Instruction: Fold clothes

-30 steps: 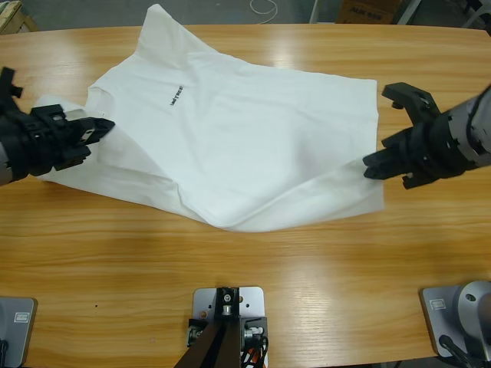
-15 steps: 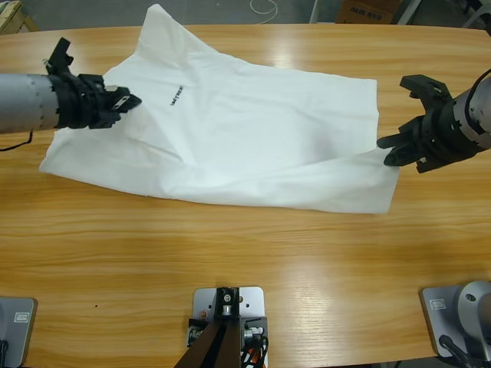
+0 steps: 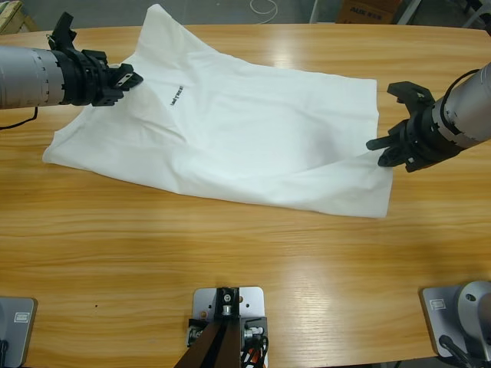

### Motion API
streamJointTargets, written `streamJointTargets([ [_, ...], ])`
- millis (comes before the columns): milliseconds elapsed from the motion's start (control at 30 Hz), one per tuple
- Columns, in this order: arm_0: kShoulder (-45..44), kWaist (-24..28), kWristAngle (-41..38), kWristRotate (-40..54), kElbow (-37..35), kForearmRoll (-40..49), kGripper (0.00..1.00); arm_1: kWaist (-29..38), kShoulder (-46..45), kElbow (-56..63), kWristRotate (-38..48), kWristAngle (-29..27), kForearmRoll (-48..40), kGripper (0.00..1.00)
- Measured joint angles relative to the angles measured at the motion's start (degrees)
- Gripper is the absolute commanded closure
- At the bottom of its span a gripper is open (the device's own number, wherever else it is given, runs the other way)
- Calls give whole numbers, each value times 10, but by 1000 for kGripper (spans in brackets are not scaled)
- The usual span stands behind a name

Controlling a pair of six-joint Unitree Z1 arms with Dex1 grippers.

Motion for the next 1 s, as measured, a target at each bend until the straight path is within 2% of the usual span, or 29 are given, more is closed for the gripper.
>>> streamJointTargets([
  [300,7,6,1,1,-8,2,1000,-4,-1,8,10,-37,5,1000],
  [500,7,7,2,0,-8,2,1000,-9,27,41,28,3,0,1000],
  [700,8,7,5,0,-2,2,1000,-13,34,45,30,7,-10,1000],
  [1000,7,7,34,-4,7,26,1000,-28,23,35,24,-37,-12,1000],
])
